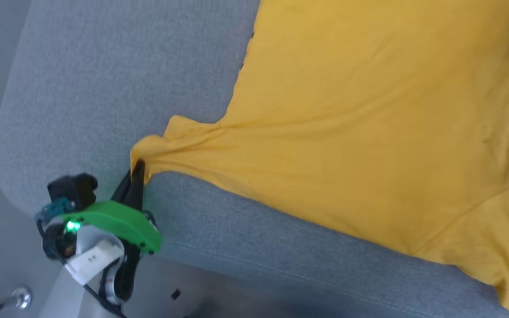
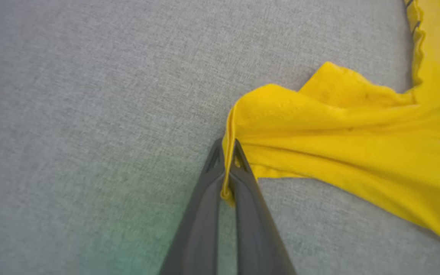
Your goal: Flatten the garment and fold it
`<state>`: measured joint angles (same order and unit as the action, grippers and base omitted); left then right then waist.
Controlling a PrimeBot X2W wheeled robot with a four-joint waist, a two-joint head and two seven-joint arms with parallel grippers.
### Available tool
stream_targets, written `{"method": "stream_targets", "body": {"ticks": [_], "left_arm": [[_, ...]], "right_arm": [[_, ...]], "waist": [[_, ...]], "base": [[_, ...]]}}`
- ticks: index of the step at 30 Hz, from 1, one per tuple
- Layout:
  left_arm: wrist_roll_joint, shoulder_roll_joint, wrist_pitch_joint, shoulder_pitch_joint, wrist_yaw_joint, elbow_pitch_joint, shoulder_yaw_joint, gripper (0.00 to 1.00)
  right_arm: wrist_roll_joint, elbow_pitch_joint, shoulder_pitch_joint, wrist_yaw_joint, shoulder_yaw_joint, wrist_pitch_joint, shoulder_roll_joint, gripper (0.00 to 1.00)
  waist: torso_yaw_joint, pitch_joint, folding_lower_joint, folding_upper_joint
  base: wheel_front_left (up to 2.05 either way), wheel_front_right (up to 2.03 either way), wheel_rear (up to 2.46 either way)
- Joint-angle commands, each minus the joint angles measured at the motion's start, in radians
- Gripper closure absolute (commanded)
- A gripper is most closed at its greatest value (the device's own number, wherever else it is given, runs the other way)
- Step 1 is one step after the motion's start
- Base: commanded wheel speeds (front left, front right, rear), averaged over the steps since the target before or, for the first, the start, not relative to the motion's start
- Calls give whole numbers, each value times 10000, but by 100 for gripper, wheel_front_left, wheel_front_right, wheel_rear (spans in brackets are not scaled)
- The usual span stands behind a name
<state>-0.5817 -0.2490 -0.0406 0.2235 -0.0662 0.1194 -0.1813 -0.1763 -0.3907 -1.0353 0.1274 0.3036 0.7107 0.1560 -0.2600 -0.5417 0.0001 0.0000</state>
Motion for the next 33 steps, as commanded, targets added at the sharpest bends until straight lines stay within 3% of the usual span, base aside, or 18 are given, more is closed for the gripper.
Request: {"method": "stream_targets", "body": {"ticks": [1,6,14,18,22,23,24,25,30,33], "left_arm": [[68,-60,-163,-364,-164,136,-42,100],[132,-26,-390,-904,-577,-107,-90,100],[106,-19,-661,-1670,-1141,-450,-2,100],[46,2,-756,-1874,-1277,-482,15,100],[0,11,-813,-2021,-1340,-462,0,100],[-27,3,-822,-2071,-1362,-447,14,100],[-34,-3,-824,-2085,-1366,-435,15,100],[-40,-11,-828,-2097,-1369,-420,12,100],[-69,-9,-816,-2103,-1399,-334,7,100],[-88,-5,-787,-2106,-1415,-325,11,100]], "right_arm": [[248,296,540,33,-25,-89,205,100],[1255,1693,2904,33,61,30,406,100],[2669,3859,7844,33,789,436,-855,100],[3627,3826,9864,33,763,314,-1044,100],[4760,2908,10940,33,402,-191,-1053,100],[5100,2516,10968,33,383,-700,-1054,79],[5312,2385,10905,33,431,-933,-1054,18],[5596,2284,10785,33,536,-1229,-1055,0],[6383,2674,10188,33,1372,-2122,-1056,0],[6017,3503,9668,33,1934,-2318,-1056,0]], "waist": [[1494,1808,-1,0],[2451,2857,-1,0],[3171,3829,-1,0],[3173,4029,-1,0],[3157,4101,-1,0],[3156,4119,-1,0],[3150,4134,-1,0],[3137,4147,-1,0],[3049,4263,-1,0],[2988,4306,-1,0]], "base": [[0,0,0],[0,0,0],[0,0,0],[0,0,0],[0,0,0],[0,0,0],[0,0,0],[0,0,0],[0,0,0],[0,0,0]]}}
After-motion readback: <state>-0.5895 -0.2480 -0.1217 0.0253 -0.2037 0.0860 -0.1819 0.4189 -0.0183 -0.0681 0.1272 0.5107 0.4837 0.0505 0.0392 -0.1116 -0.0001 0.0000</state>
